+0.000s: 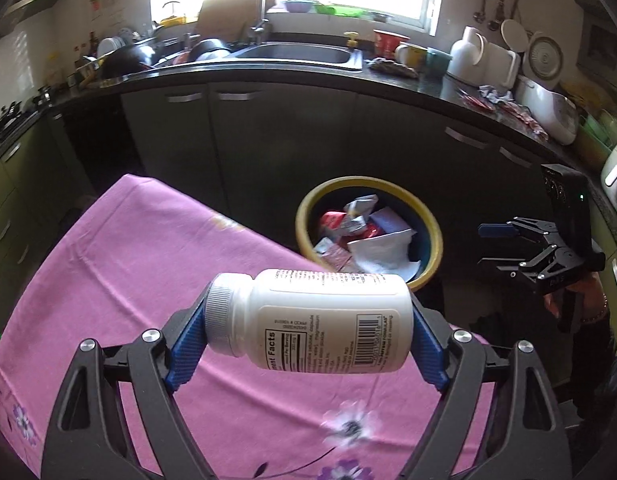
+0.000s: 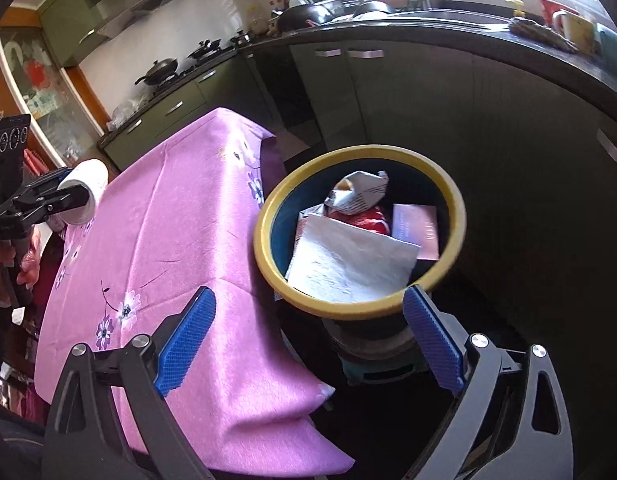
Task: Collect trash
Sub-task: 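Carry the bottle over the bin and open the left gripper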
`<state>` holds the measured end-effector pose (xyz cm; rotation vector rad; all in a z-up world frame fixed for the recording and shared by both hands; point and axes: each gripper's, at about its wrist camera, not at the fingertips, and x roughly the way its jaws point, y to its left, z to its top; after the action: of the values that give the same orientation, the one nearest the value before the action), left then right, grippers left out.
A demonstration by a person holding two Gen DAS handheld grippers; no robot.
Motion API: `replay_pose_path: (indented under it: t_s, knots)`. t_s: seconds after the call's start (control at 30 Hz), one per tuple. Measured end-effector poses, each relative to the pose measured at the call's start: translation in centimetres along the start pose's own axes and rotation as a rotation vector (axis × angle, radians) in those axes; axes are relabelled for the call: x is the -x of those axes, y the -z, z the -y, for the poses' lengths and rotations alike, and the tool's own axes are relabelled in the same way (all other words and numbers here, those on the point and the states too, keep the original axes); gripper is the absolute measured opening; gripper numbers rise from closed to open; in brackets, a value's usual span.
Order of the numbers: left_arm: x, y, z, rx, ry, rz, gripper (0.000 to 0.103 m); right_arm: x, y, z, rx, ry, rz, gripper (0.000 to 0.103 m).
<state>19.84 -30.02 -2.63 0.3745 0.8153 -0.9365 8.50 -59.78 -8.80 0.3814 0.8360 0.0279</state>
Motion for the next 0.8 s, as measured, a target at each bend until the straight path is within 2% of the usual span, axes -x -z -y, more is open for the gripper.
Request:
replay_pose_path:
  t_s: [0.2, 0.33, 0.43, 0.67, 0.8]
  knots:
    - [-8.0, -5.0, 5.7, -0.046, 0.118, -0.066, 0.081, 2.6, 1.3, 4.0, -0.084, 0.007, 0.039, 0.094]
    - [-13.9, -7.0, 8.8, -0.125, 0.095, -0.123, 0.081, 3.2, 2.0, 5.9, -0.127, -0.007, 0.048, 0.094]
    - [-17.2, -7.8, 10.0, -0.136, 0.085, -0.161, 0.081, 3.1, 2.5, 6.8, -0.143, -0.013, 0.045, 0.094]
    - [-20.4, -8.4, 10.9, -0.163, 0.066, -0.193, 0.083, 2.7, 2.7, 7.8, -0.169, -0.027, 0.043, 0.094]
    - [-20.4, -8.6, 10.5, -0.164, 0.033, -0.198, 0.09, 2.7, 2.5, 7.4, -0.161, -0.029, 0.051, 0.094]
